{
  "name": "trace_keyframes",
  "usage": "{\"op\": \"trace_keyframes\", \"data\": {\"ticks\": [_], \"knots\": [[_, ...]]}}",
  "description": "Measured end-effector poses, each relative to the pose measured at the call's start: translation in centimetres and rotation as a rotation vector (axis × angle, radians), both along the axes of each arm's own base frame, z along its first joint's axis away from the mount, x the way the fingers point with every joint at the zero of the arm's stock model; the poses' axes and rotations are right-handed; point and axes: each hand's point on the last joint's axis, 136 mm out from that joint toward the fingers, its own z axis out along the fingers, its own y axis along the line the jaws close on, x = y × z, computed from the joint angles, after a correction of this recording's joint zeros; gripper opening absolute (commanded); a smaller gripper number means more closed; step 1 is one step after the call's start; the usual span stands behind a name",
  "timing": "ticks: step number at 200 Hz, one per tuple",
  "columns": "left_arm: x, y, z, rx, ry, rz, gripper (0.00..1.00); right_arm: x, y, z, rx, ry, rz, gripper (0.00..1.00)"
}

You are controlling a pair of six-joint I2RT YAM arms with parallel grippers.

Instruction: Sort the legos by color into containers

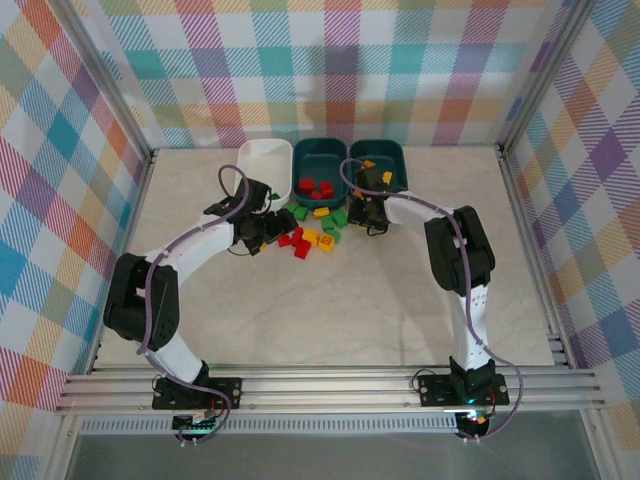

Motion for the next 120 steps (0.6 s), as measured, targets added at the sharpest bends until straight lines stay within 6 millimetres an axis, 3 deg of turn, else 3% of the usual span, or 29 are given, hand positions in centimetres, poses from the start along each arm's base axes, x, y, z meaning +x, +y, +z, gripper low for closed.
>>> {"op": "trace_keyframes", "data": {"ticks": [40, 67, 95, 120], "knots": [[0.0, 0.2, 0.0, 0.009, -0.001, 0.005, 0.86, -0.1, -0.1, 0.0, -0.005, -0.034, -0.004, 0.36], [0.3, 0.0, 0.6, 0.011, -0.003, 0.001, 0.81, -1.6, -0.7, 0.8, -0.015, -0.041, 0.004, 0.35], [1.1, -1.7, 1.8, 0.068, -0.022, -0.058, 0.81, -2.2, -1.3, 4.6, -0.01, -0.109, 0.016, 0.35], [1.9, -4.9, 2.7, 0.09, -0.051, -0.146, 0.79, -0.4, -1.3, 8.4, 0.015, -0.208, 0.019, 0.36]]}}
